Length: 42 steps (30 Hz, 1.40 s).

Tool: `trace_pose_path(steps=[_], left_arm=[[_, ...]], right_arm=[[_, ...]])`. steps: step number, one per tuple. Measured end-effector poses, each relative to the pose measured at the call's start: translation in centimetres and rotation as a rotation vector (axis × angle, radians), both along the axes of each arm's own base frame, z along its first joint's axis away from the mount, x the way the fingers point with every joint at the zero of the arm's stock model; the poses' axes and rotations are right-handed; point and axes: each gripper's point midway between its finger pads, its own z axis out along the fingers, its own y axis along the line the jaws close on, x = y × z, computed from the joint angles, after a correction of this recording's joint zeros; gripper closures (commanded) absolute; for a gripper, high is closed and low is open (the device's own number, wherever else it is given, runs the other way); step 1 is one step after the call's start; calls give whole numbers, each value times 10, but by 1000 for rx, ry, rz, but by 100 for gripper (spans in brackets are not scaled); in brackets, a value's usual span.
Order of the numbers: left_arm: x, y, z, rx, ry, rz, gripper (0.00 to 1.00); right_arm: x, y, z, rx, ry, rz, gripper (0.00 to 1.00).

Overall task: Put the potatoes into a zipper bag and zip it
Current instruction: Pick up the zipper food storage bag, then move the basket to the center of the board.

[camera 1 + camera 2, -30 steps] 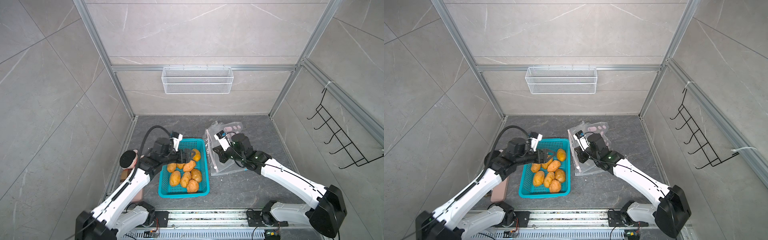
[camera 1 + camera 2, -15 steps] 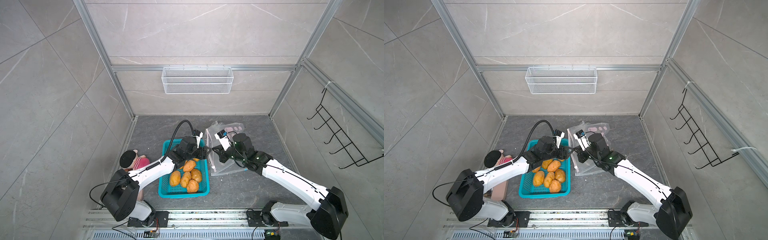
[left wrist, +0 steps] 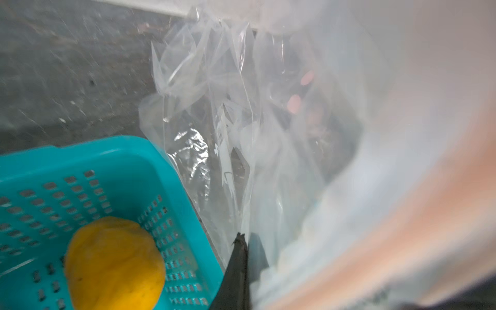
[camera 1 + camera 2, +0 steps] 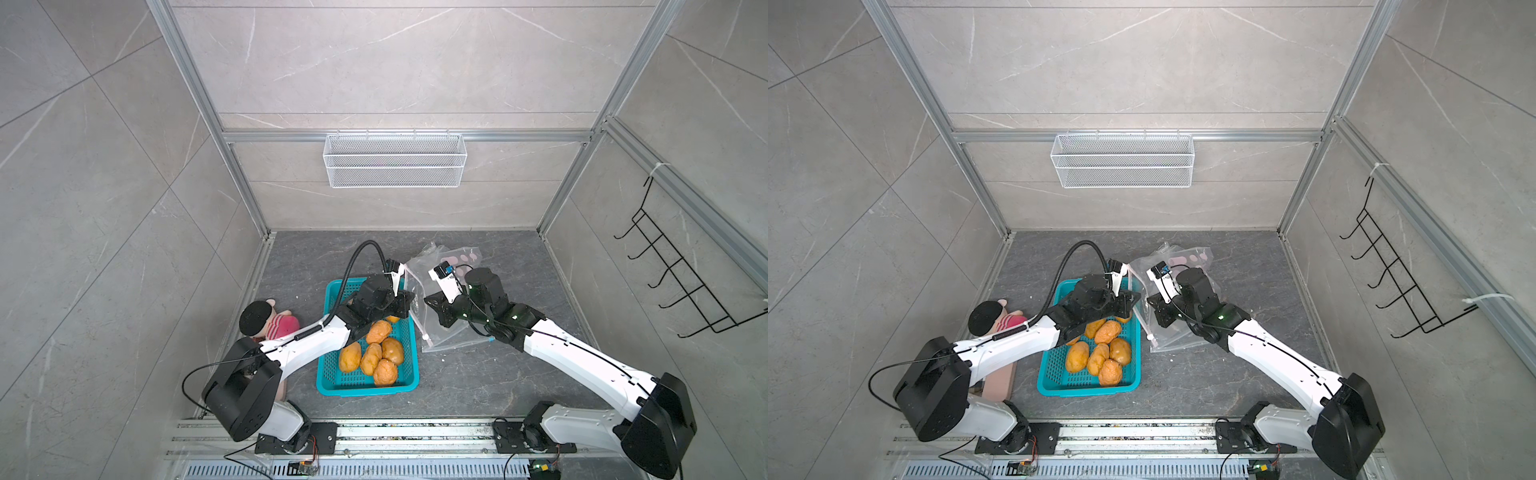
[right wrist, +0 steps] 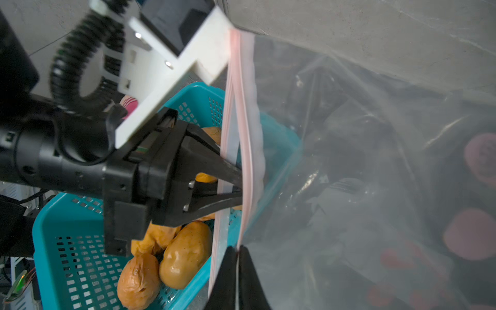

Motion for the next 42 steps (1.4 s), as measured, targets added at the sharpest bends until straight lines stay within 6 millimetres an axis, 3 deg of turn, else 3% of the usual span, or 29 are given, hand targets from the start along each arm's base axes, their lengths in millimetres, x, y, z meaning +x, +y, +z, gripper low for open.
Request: trace_pose_path(steps=[2,4,7,10,14,17,20,22,26,32,37,42], left_arm=[[0,16,16,49,-16,54,100],[4,32,46,95,-53,117,100],[13,58,112,160,-141,231,100],[16,98,182,246,-231,377,100],[1,174,252,449,-304,622,100],[-14,232,273,626,-308,790,100],[-27,285,263,829,-256,902,100],[-32,312,246,949,-199,936,100],[-34,332,201,1116,-71,887,100],[-19,312,118,1140,107,693,100],[-12,273,45,1000,270,490,100],[-15,236,11,835,351,352,100]], right_arm=[[0,2,6,13,-4,3,40],[2,4,17,36,-13,4,37],[1,8,39,86,-49,16,36],[-4,8,63,145,-92,31,36],[-9,8,80,190,-124,41,37],[-7,9,75,182,-114,38,37],[-1,10,61,162,-70,17,37],[4,12,43,134,-15,0,37],[13,14,-8,47,136,-52,36],[16,10,-59,-52,269,-140,33],[12,20,-94,-118,357,-167,32],[15,29,-115,-185,390,-196,33]])
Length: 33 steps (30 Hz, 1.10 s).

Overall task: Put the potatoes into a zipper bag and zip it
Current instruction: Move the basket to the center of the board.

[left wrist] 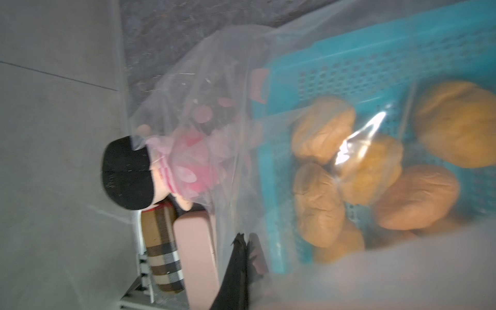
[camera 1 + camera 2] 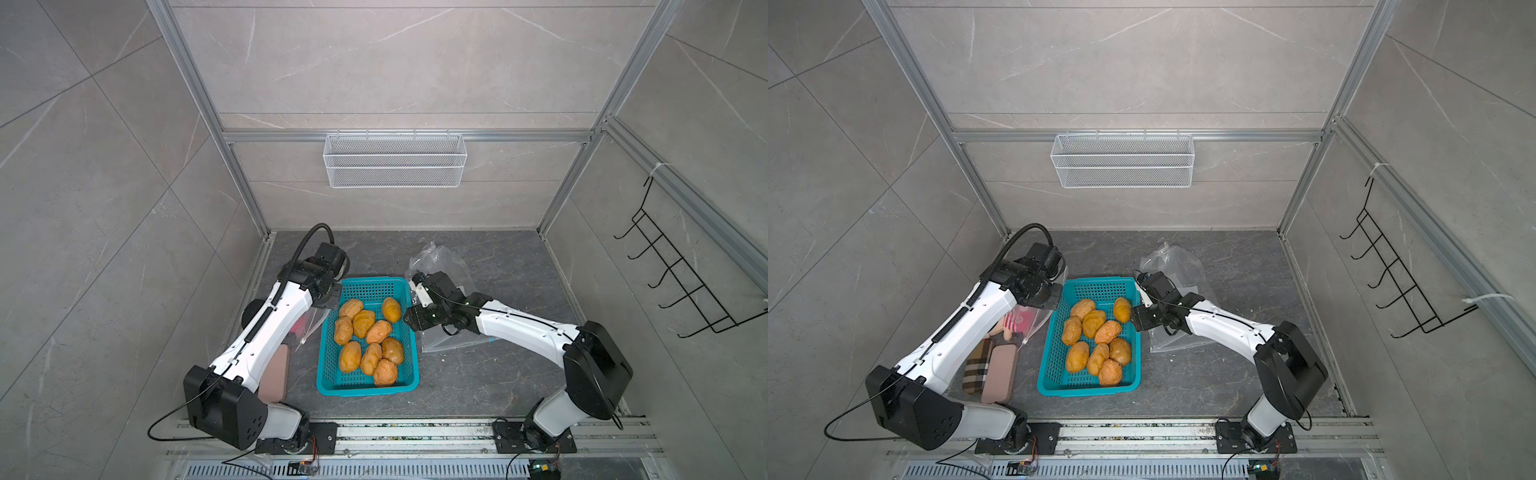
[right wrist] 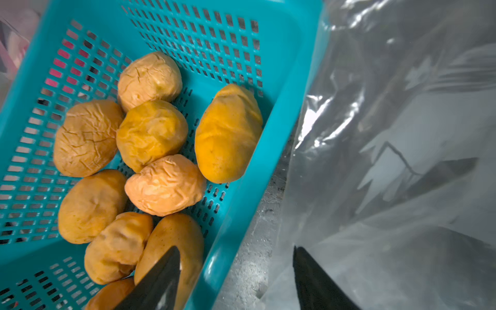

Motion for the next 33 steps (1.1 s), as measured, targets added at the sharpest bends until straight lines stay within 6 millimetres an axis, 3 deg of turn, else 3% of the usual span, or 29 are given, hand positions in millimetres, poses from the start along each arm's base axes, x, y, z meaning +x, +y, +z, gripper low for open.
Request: trace_pose_path(steps=[8,15,20,23,28,33], left_arm=[[-11,-38,-9,-239,15,-64,100],[-12,-54,5,-338,6,-90,100],[-6,-58,24,-356,-8,-80,100],[-2,-60,28,-355,7,-65,100],[-1,-62,30,-360,51,-32,100],[1,-66,45,-394,48,-15,100]], right_arm=[[15,-12,-8,-98,-20,-89,39],[22,-34,-9,-204,-60,-157,37],[16,-28,10,-146,-63,-128,35],[13,-8,48,-39,-107,-91,34],[-8,54,127,231,-220,33,34],[-39,112,159,440,-257,130,34]])
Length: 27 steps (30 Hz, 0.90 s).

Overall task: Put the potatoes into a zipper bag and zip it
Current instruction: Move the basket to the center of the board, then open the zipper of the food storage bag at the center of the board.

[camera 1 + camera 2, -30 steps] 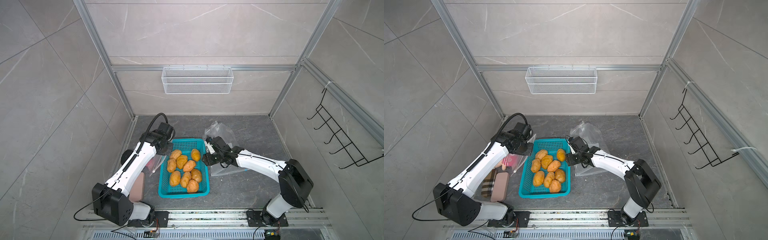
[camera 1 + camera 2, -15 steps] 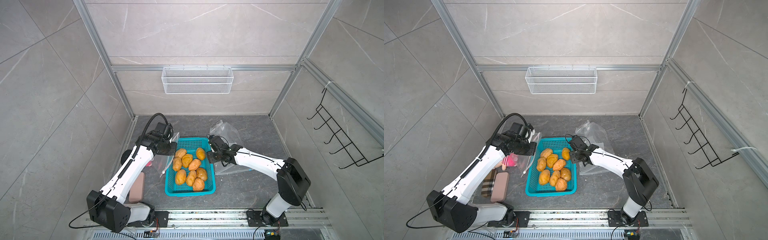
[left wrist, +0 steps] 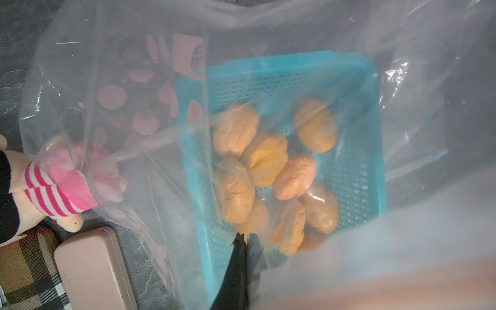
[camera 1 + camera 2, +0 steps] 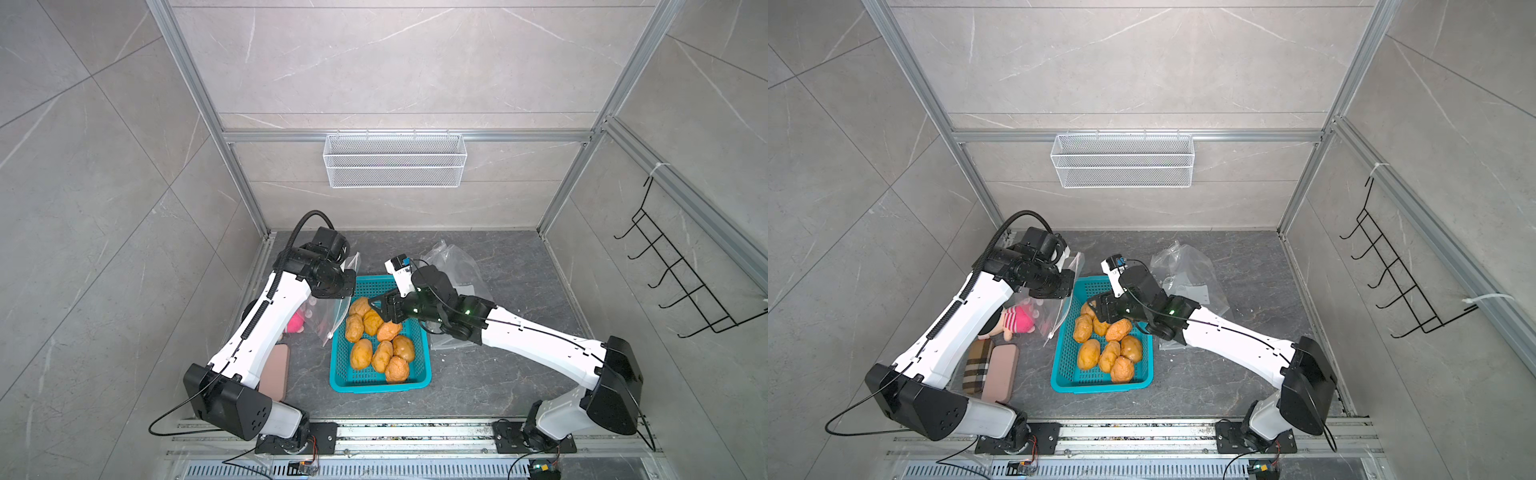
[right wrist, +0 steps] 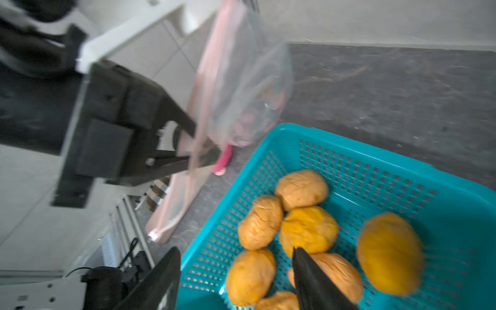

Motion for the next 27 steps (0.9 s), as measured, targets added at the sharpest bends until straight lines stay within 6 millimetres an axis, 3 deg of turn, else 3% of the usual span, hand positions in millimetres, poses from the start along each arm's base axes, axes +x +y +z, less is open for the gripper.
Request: trace_pose_path(steps=[5,8,13,22,27], left_arm=[[-2,-3,6,-25,7,10,100],[-4,-2,5,-26,18,17,100],[-6,-2,4,-27,27,19,100],[-11,0,0,-22,40,18,100],[-16,2,3,-25,33,19,100]], right_arm=[[-16,43,-8,73,-6,52,34],[-19,55,-22,71,6,51,38],[-8,58,-37,54,6,-1,42],[8,55,-39,44,-25,-88,58],[16,59,-43,37,-28,-116,81]])
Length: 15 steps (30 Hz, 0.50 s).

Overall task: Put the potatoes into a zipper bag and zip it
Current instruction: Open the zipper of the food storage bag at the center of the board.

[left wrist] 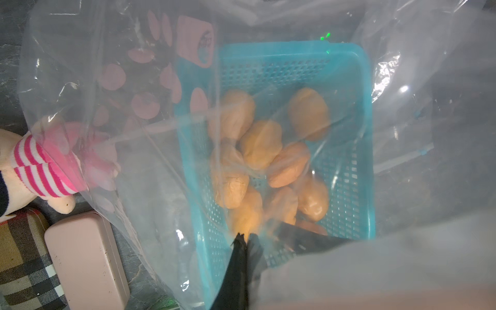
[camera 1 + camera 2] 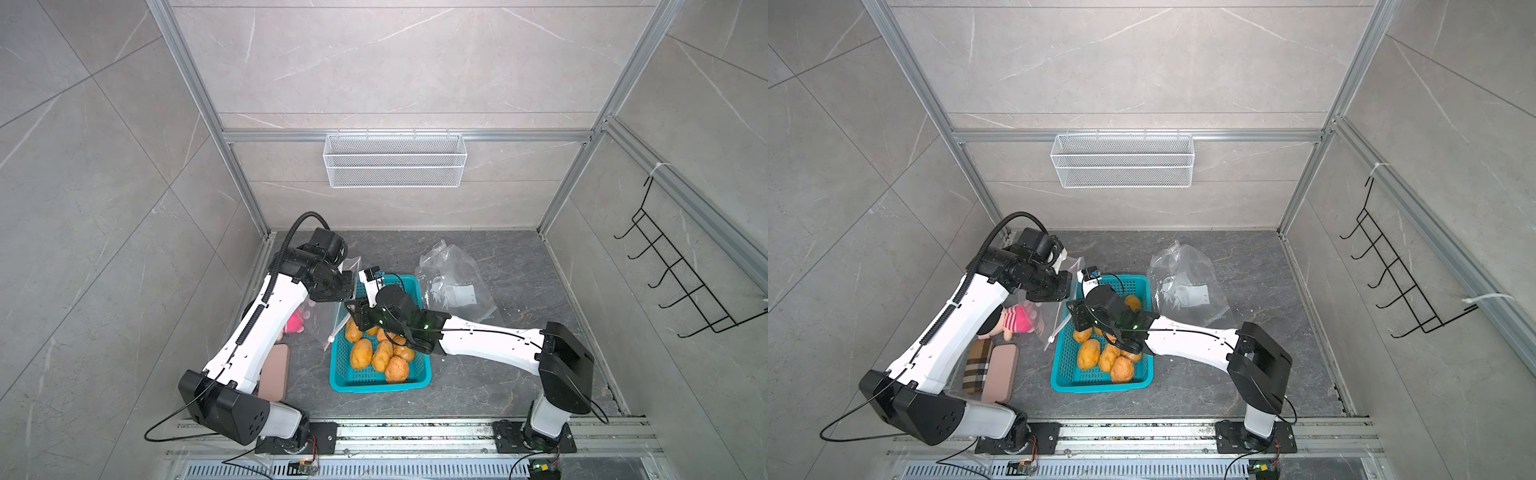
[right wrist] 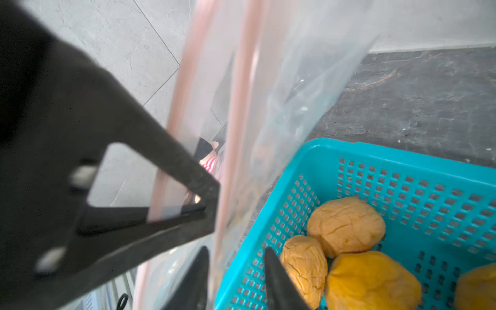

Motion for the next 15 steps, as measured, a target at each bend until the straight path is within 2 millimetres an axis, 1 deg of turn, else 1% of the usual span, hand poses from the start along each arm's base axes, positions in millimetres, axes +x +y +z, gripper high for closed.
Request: trace_pose_path(steps=[1,2,3,4,6,9,12,15], left_arm=[[-1,0,2,-2,-6,0,100],[-2,1,3,-4,-11,0,97],[-3,1,4,-5,-14,0,92],[-4,2,4,-5,-16,0,90],[-9,5,1,1,-14,3,86],[-21,11,-12,9,8,14,76],[-32,15,-26,10,35,31,73],[-38,19,-36,9,42,54,72]], right_arm=[[0,0,-2,-3,0,1,88],[0,1,-3,-6,2,1,95],[0,1,-4,-6,4,6,99],[-1,2,-4,-3,5,10,100],[-2,5,1,19,1,22,100],[-3,7,4,46,-2,30,100],[-5,8,2,50,10,36,100],[-5,10,6,73,16,41,100]])
